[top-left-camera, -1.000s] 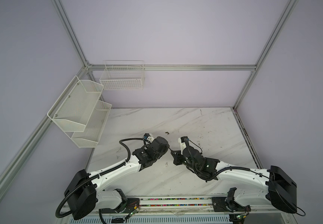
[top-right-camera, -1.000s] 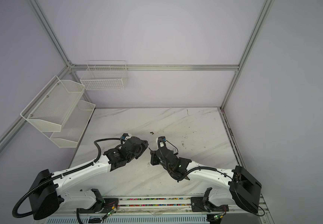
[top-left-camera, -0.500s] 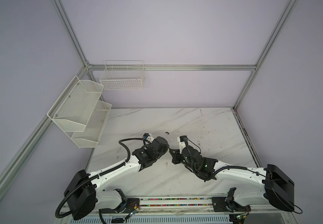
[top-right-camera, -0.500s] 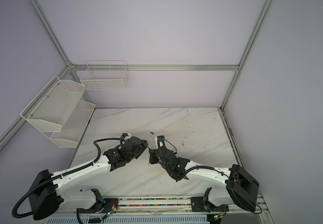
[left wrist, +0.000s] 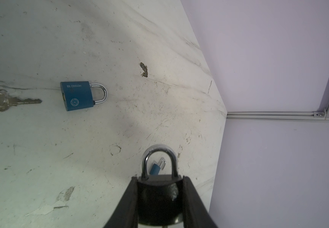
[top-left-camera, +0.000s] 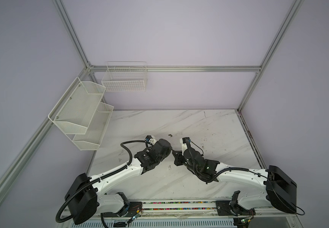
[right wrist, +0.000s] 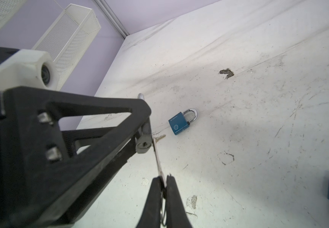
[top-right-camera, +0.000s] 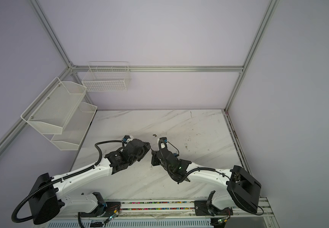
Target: Unlock with the key
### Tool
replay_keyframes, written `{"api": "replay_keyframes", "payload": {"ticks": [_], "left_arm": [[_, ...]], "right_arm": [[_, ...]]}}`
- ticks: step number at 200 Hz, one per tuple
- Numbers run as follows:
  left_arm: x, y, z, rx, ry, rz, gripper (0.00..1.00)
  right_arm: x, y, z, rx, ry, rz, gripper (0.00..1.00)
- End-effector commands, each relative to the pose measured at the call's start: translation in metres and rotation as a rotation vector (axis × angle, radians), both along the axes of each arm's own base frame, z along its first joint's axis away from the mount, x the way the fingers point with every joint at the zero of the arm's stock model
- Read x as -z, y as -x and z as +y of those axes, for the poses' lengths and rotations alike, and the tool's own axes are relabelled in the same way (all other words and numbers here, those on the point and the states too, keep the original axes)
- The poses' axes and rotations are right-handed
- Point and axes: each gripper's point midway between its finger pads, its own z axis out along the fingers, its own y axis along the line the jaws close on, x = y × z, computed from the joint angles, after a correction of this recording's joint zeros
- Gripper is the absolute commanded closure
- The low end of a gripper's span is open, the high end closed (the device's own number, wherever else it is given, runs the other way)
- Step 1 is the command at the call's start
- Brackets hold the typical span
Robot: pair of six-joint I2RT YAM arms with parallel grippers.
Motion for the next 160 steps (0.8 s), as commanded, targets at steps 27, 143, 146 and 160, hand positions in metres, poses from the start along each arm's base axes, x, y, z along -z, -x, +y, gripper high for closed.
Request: {"api": "replay_keyframes", "payload": {"ticks": [27, 143, 146, 160], "left_arm": [[-0.009, -0.002, 0.009, -0.039, 0.024, -0.046, 1.00], [-0.013, 0.000, 0.021, -0.072, -0.010, -0.049, 1.00], [-0.013, -0.001, 0.022, -0.074, -0.010, -0.050, 1.00], [-0.012, -0.001, 0.021, -0.072, -0.011, -0.048, 1.00]], "right_arm": [[-0.009, 0.003, 0.003, -0.017, -0.015, -0.019, 1.00], [-0.027, 0.005, 0.011, -0.052, -0.049, -0.056, 1.00], [-0.027, 0.004, 0.011, -0.051, -0.048, -0.056, 1.00], [-0.031, 0.004, 0.011, -0.052, -0.059, -0.064, 1.00]]}}
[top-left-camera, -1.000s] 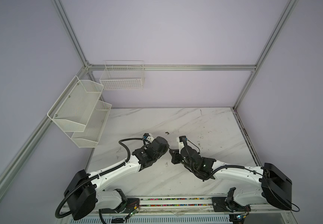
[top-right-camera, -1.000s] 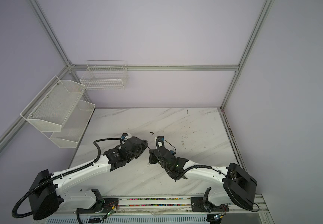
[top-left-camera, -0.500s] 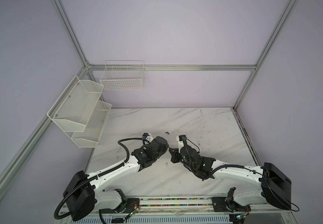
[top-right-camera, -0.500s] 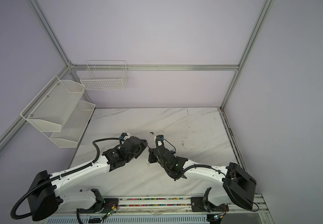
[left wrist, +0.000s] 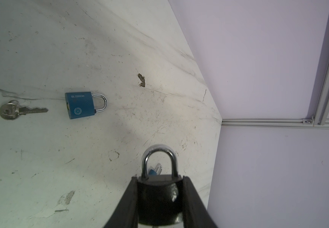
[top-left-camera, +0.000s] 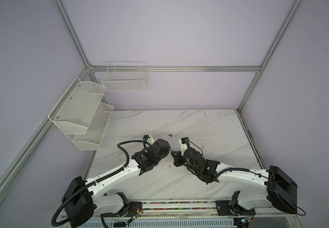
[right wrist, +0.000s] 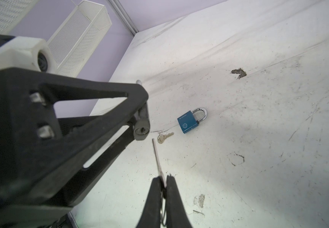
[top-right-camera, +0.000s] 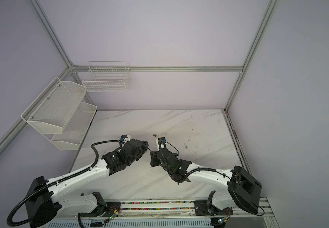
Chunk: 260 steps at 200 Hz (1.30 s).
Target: Unlock with the key
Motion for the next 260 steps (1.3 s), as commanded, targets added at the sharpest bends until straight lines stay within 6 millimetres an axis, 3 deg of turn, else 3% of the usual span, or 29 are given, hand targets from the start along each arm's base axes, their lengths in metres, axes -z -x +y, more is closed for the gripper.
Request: {"api": "replay_keyframes", "payload": {"ticks": [1, 140, 156, 223, 229, 260], "left_arm": [[0.001, -0.002, 0.009, -0.033, -0.004, -0.014, 1.00], [-0.005, -0.005, -0.006, 0.010, 0.029, -0.015, 1.00], [-0.007, -0.005, -0.005, 0.009, 0.031, -0.019, 1.00], [-0.011, -0.004, 0.000, -0.006, 0.027, -0.032, 1.00], [-0.011, -0.004, 0.000, -0.008, 0.026, -0.034, 1.00], [-0.014, -0.004, 0.002, -0.013, 0.029, -0.039, 1.00]], "right_arm": [[-0.025, -0.002, 0.005, 0.001, -0.052, -0.048, 1.00], [-0.029, -0.009, 0.009, 0.011, -0.037, -0.065, 1.00], [-0.014, -0.011, 0.009, 0.026, -0.003, -0.045, 1.00], [-0.003, -0.007, 0.000, 0.026, 0.034, -0.034, 1.00], [-0.013, -0.005, -0.003, 0.028, 0.010, -0.046, 1.00], [-0.008, -0.002, -0.008, 0.028, 0.018, -0.037, 1.00]]}}
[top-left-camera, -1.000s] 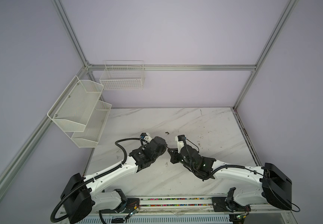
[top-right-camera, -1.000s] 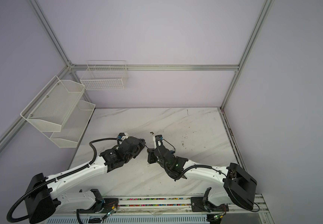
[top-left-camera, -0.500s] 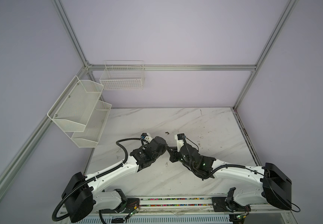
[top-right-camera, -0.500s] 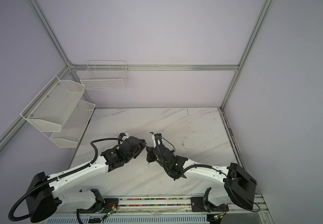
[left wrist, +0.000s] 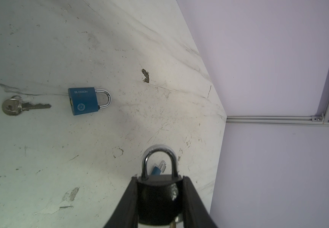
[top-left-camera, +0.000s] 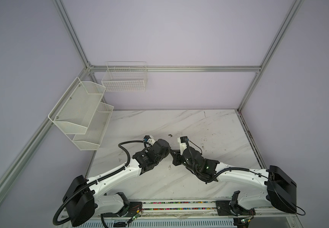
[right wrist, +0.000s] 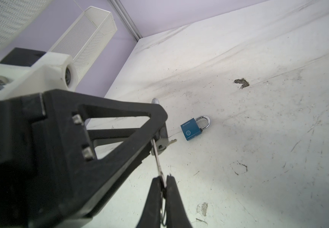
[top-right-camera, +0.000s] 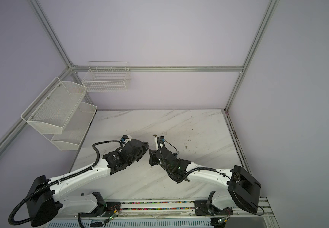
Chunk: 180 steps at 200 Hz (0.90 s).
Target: Unlock with the key
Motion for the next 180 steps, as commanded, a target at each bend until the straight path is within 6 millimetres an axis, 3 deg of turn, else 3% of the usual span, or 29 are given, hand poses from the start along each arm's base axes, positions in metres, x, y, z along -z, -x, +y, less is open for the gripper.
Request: {"api": "replay_keyframes", "payload": {"ticks": [1, 56, 126, 130, 180], "left_arm": [[-0.021, -0.004, 0.004, -0.029, 0.038, -0.062, 1.00], [-0.025, -0.005, 0.002, -0.023, 0.050, -0.066, 1.00], [-0.023, -0.005, 0.000, -0.013, 0.050, -0.058, 1.00], [-0.023, -0.005, 0.000, -0.016, 0.052, -0.058, 1.00], [-0.025, -0.004, -0.003, -0.011, 0.082, -0.062, 1.00]], "right_arm": [[0.004, 0.003, -0.010, 0.020, 0.020, -0.001, 1.00], [0.006, 0.000, -0.004, 0.009, 0.036, -0.006, 1.00], [-0.013, -0.005, 0.005, -0.001, 0.000, -0.044, 1.00], [-0.005, -0.006, 0.007, -0.003, 0.017, -0.036, 1.00], [0.009, -0.009, 0.007, 0.013, 0.063, -0.023, 1.00]]}}
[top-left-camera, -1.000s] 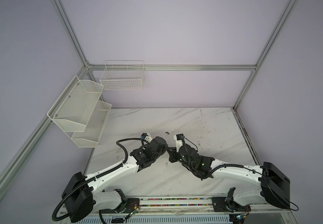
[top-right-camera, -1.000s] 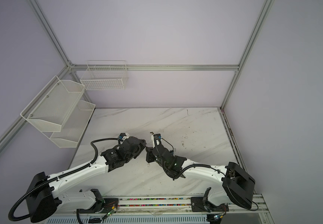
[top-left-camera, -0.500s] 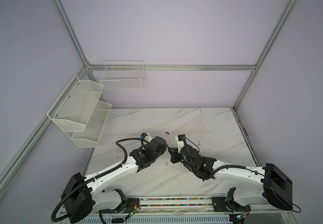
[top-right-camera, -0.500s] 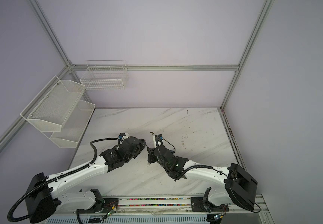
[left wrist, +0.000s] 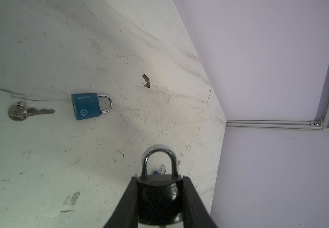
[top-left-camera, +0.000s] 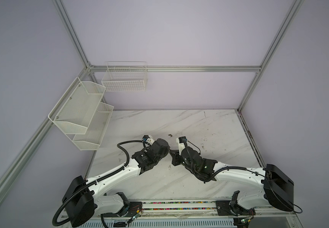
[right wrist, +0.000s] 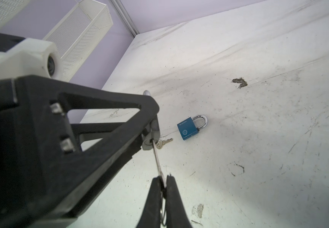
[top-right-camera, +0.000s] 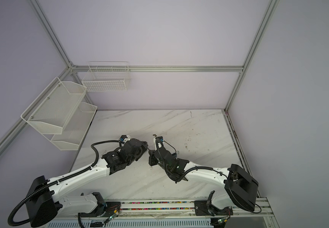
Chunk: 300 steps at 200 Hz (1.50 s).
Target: Unlock with the key
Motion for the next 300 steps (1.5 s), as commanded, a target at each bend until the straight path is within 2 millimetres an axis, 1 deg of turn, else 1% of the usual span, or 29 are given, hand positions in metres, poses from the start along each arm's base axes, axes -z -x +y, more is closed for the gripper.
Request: {"api": "replay_keyframes", "payload": {"ticks": [1, 19, 44, 67, 104, 122, 142, 162, 189, 199, 205, 227, 248, 265, 284, 300], "left_arm": [[-0.024, -0.002, -0.008, 0.007, 0.085, -0.057, 1.00], [-0.027, -0.002, -0.008, 0.008, 0.092, -0.063, 1.00], [-0.029, -0.002, -0.013, 0.024, 0.102, -0.060, 1.00], [-0.025, -0.001, -0.017, 0.040, 0.090, -0.033, 1.00], [-0.011, 0.001, -0.022, 0.054, 0.079, 0.022, 1.00], [-0.004, 0.004, -0.027, 0.066, 0.105, 0.051, 1.00], [-0.005, 0.005, -0.031, 0.080, 0.126, 0.059, 1.00], [-0.008, 0.006, -0.033, 0.080, 0.148, 0.063, 1.00], [-0.016, 0.005, -0.040, 0.100, 0.171, 0.050, 1.00], [-0.017, 0.006, -0.042, 0.105, 0.169, 0.047, 1.00], [-0.015, 0.006, -0.043, 0.106, 0.164, 0.050, 1.00], [-0.002, 0.007, -0.041, 0.094, 0.147, 0.074, 1.00], [0.006, 0.008, -0.035, 0.072, 0.136, 0.080, 1.00], [0.009, 0.006, -0.029, 0.051, 0.116, 0.081, 1.00], [0.014, 0.003, -0.022, 0.036, 0.109, 0.093, 1.00], [0.016, 0.002, -0.019, 0.028, 0.112, 0.095, 1.00]], "right_arm": [[0.001, -0.005, 0.001, 0.019, 0.018, -0.013, 1.00], [0.000, -0.005, 0.001, 0.020, 0.014, -0.016, 1.00], [-0.004, -0.011, 0.005, 0.026, 0.043, -0.037, 1.00], [-0.006, -0.018, 0.003, 0.066, 0.086, -0.043, 1.00], [-0.033, -0.024, -0.006, 0.091, 0.110, -0.132, 1.00], [-0.038, -0.028, -0.011, 0.105, 0.164, -0.175, 1.00], [-0.044, -0.030, -0.013, 0.111, 0.198, -0.211, 1.00], [-0.049, -0.027, -0.008, 0.091, 0.198, -0.237, 1.00], [-0.044, -0.027, 0.001, 0.074, 0.219, -0.234, 1.00], [-0.044, -0.026, 0.004, 0.070, 0.195, -0.216, 1.00], [-0.049, -0.023, 0.008, 0.051, 0.159, -0.207, 1.00], [-0.075, -0.012, 0.016, -0.009, 0.048, -0.218, 1.00], [-0.084, -0.008, 0.017, -0.033, 0.023, -0.213, 1.00], [-0.084, -0.005, 0.017, -0.045, 0.031, -0.205, 1.00], [-0.075, -0.004, 0.017, -0.054, 0.052, -0.191, 1.00], [-0.072, -0.001, 0.019, -0.074, 0.043, -0.182, 1.00]]}}
